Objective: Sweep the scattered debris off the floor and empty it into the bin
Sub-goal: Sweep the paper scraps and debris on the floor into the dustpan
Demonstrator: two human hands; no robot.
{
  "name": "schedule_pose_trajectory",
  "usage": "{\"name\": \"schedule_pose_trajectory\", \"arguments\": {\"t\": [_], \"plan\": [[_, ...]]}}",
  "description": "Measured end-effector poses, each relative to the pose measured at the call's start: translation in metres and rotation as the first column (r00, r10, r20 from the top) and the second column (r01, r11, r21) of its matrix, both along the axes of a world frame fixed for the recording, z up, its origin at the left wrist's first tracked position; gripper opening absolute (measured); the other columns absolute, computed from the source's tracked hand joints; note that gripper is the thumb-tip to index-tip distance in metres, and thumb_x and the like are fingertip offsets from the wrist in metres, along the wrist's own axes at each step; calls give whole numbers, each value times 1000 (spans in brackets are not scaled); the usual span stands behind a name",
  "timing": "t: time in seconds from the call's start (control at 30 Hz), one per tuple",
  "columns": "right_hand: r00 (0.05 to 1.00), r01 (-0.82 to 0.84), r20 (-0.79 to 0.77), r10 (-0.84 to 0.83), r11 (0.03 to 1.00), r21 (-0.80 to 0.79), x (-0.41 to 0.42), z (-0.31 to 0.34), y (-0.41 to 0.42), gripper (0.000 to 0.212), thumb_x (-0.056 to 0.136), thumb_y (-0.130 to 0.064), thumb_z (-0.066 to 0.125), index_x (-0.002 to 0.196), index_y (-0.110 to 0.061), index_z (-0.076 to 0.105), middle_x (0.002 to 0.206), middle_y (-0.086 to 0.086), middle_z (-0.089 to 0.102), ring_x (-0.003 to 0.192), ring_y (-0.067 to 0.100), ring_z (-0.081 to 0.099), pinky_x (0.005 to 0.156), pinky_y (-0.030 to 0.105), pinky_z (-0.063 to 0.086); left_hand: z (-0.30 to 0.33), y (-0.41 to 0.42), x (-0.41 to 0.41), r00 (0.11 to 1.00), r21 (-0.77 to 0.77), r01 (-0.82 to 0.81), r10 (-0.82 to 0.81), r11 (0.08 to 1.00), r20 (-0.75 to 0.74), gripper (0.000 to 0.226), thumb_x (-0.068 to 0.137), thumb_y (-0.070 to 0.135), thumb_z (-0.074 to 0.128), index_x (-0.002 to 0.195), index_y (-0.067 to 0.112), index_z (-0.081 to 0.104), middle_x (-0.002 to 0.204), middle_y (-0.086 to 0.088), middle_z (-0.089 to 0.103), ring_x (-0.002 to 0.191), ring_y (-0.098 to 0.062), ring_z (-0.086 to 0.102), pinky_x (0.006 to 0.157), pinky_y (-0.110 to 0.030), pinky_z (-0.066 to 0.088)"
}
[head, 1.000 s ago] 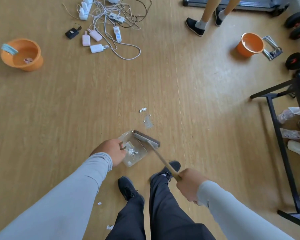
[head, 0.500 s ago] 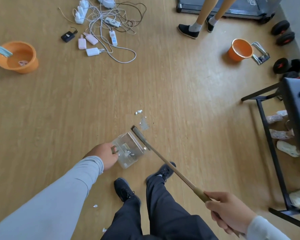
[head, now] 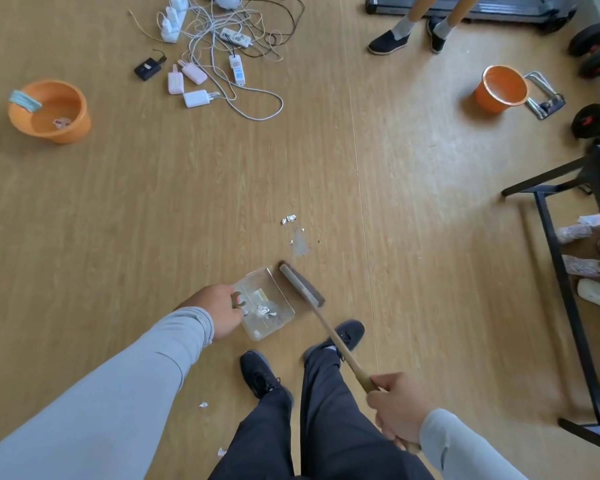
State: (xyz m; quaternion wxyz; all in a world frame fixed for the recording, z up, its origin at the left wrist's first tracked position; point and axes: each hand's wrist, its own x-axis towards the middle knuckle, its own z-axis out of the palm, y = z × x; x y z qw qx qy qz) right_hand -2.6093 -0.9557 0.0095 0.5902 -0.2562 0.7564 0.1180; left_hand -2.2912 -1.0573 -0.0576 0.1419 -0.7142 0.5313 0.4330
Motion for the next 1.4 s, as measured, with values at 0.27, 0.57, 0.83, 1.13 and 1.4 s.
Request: {"name": "schedule_pose_trajectory", "arguments": {"t": [0.27,0.57,0.83,1.13,1.4], "plan": [[991,23,132,-20,1000,-19,-43,57,-1,24,95,-2,55,106,-11,75,59,19,52,38,17,37,38,21,28,1,-1,2,1000,-14,0,0,1000,-1,17,90,34,54,106,31,59,88,8,64,69,-17,64,61,-27,48],[979,-192,-59,193,981,31,13,-14,-23,30,91,-14,46,113,-22,64,63,5,52,48,20,41,46,26,35,1,3,2,1000,-27,1,-1,1000,-6,19,91,39,54,108,34,61,90,10,66,71,-16,66,62,-27,51],[969,151,183,-167,984,96,-71,69,-30,25,98,-7,56,115,-13,73,66,19,49,44,20,34,40,25,25,11,6,12,999,5,-17,17,1000,-31,33,93,38,54,125,31,60,99,7,61,82,-18,62,71,-28,48],[964,-225,-180,195,960,-168,-54,46,-112,37,99,-23,50,133,-34,57,66,3,58,45,13,41,42,23,32,25,-15,-3,973,-33,-222,219,974,-78,19,90,33,61,106,23,66,86,10,60,79,-17,61,73,-29,47],[712,-683,-352,607,714,-151,-31,-31,-245,44,93,-17,39,130,-30,60,86,-3,66,62,17,61,47,25,42,5,-53,-41,937,-48,-348,345,936,-51,9,89,27,58,93,24,65,78,6,64,66,-16,60,57,-27,43]]}}
